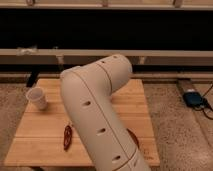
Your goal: Wipe the white sponge on the table
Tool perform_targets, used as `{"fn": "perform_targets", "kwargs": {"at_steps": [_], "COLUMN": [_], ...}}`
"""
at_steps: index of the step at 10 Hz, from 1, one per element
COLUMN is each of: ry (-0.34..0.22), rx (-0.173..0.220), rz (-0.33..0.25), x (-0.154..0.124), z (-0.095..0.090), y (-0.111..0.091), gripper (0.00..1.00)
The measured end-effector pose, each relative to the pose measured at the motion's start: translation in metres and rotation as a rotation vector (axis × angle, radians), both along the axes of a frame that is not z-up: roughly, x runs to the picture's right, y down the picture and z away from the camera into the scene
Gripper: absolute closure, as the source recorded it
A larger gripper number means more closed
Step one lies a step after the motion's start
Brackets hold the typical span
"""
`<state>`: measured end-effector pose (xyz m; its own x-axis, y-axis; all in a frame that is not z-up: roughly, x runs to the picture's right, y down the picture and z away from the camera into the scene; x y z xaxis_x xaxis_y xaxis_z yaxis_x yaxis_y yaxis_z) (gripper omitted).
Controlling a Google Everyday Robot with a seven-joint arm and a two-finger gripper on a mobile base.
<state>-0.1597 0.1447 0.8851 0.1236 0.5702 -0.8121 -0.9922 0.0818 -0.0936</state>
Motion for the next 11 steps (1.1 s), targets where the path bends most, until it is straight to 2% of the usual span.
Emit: {"fn": "perform_targets", "kwargs": {"at_steps": [5, 11], "ry": [0.03, 0.124], "rx": [0.094, 0.132], "rz": [0.044, 0.085], "x": [0.024, 0.063], "z": [0.036, 0.045], "y": [-0.05, -0.064], "gripper": [0.98, 0.98]}}
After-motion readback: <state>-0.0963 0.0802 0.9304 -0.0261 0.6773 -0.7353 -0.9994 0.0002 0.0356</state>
